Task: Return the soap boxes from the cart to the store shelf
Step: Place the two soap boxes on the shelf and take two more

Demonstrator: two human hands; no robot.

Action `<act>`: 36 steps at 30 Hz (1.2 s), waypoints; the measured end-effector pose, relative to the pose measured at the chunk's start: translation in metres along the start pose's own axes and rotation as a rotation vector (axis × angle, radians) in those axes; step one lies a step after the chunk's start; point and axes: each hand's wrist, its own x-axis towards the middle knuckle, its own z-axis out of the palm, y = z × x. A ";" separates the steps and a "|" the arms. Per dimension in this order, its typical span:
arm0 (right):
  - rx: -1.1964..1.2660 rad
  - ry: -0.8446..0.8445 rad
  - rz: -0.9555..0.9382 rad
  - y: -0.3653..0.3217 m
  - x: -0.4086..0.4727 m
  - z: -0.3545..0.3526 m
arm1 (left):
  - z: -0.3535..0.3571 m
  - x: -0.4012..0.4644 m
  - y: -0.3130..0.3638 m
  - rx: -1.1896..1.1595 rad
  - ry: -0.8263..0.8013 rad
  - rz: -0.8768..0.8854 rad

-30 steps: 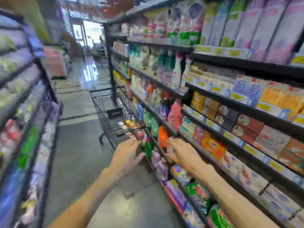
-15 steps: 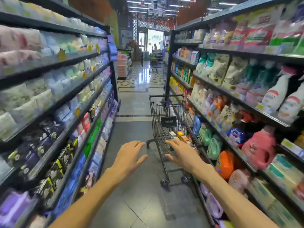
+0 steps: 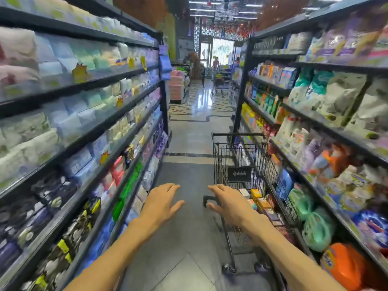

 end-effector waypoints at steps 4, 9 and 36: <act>0.016 -0.041 0.007 0.049 0.067 -0.004 | 0.017 0.078 -0.012 0.013 -0.018 -0.009; 0.002 -0.052 0.046 0.112 0.135 -0.007 | 0.043 0.169 -0.021 -0.004 -0.031 0.008; -0.013 0.066 1.140 0.399 0.201 0.016 | 0.259 0.629 0.146 -0.321 -0.369 1.048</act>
